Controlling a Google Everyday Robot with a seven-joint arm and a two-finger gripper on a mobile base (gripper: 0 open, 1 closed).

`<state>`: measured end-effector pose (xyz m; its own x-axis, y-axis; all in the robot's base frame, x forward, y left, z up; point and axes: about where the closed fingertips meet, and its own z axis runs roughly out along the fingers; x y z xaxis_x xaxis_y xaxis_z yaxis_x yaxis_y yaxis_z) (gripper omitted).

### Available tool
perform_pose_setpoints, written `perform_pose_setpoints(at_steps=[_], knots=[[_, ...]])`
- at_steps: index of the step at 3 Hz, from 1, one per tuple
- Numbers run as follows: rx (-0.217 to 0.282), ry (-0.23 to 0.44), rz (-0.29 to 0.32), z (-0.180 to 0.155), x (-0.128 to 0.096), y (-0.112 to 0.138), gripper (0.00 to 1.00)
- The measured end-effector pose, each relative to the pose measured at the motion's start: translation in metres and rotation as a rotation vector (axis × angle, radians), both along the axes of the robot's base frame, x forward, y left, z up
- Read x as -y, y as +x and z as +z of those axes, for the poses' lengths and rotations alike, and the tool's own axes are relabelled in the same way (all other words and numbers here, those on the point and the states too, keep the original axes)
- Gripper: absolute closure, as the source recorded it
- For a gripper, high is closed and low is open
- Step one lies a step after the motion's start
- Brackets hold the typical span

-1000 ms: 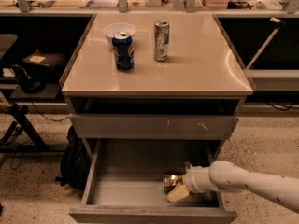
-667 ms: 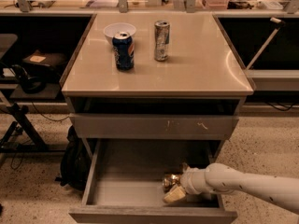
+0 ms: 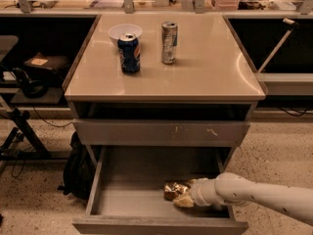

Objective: Pick orange can from middle drawer and place on counter

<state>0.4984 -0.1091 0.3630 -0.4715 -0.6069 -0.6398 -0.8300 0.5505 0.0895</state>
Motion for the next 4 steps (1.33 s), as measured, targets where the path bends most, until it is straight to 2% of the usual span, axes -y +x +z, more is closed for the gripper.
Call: perform_pose_setpoints(at_steps=[1,2,3,4], knots=[[0.001,0.0,0.001,0.001,0.0,0.0,0.65],[0.041,-0.039,0.013,0.03,0.007,-0.006,0.88],[0.078,-0.071,0.026,0.09,0.019,-0.025,1.0],[0.165,-0.09,0.043,0.192,0.042,-0.029,1.0]])
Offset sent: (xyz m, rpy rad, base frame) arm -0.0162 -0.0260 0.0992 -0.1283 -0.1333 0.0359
